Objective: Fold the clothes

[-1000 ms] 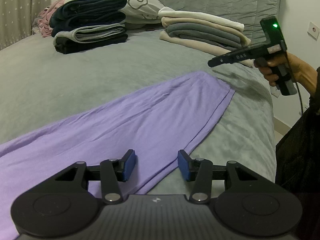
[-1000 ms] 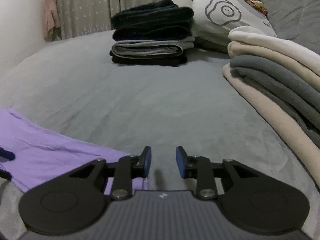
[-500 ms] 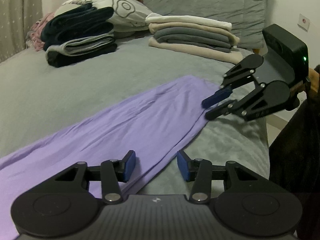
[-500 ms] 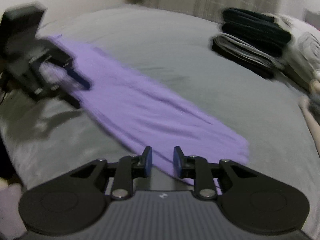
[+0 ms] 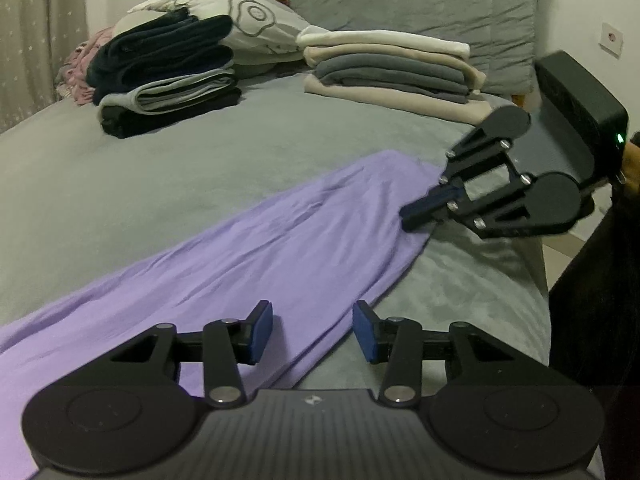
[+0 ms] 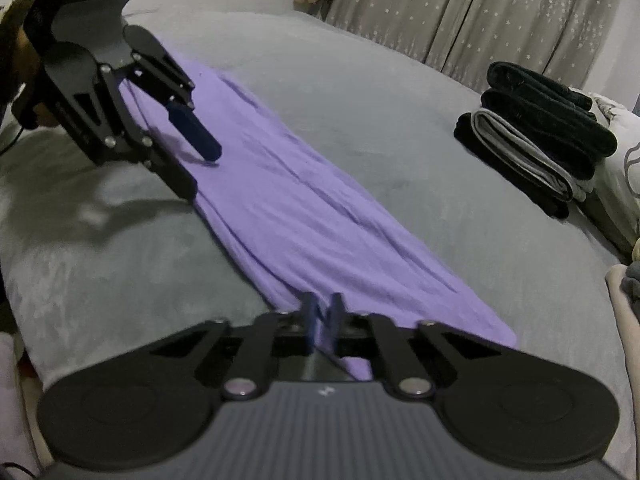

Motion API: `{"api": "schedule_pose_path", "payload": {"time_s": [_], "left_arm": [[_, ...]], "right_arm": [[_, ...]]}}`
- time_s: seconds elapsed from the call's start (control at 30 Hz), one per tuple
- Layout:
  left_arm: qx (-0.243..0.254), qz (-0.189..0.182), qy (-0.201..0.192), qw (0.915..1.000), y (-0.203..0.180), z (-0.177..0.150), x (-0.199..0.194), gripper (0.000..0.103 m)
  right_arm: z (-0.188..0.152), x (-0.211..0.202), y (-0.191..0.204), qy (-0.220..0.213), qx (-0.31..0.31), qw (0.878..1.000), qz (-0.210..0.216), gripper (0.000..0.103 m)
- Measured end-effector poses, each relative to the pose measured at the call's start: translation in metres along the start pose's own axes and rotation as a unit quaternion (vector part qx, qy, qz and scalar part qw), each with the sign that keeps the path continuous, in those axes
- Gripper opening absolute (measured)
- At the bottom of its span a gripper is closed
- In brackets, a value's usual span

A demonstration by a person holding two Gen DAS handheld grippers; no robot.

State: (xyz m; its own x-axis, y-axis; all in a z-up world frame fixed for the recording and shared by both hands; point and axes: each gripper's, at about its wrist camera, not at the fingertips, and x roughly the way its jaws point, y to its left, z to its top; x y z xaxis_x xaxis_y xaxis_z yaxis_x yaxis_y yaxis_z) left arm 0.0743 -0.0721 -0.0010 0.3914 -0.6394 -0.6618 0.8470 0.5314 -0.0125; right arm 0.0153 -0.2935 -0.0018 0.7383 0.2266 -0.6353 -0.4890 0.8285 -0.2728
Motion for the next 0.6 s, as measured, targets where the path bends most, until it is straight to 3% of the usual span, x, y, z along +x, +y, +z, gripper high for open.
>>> {"api": "schedule_pose_path", "payload": {"time_s": [0.2, 0.37, 0.6], "left_arm": [[0.004, -0.002, -0.002, 1.0000, 0.000, -0.001, -0.002, 0.030], [0.011, -0.007, -0.004, 0.9999, 0.001, -0.002, -0.004, 0.008], [0.015, -0.036, -0.007, 0.9992, 0.002, 0.000, -0.008, 0.000]], "right_arm": [[0.001, -0.008, -0.010, -0.017, 0.026, 1.000, 0.006, 0.000], [0.002, -0.013, -0.015, -0.026, 0.030, 0.999, 0.014, 0.000], [0.000, -0.022, -0.014, -0.028, 0.025, 0.999, 0.031, 0.000]]}}
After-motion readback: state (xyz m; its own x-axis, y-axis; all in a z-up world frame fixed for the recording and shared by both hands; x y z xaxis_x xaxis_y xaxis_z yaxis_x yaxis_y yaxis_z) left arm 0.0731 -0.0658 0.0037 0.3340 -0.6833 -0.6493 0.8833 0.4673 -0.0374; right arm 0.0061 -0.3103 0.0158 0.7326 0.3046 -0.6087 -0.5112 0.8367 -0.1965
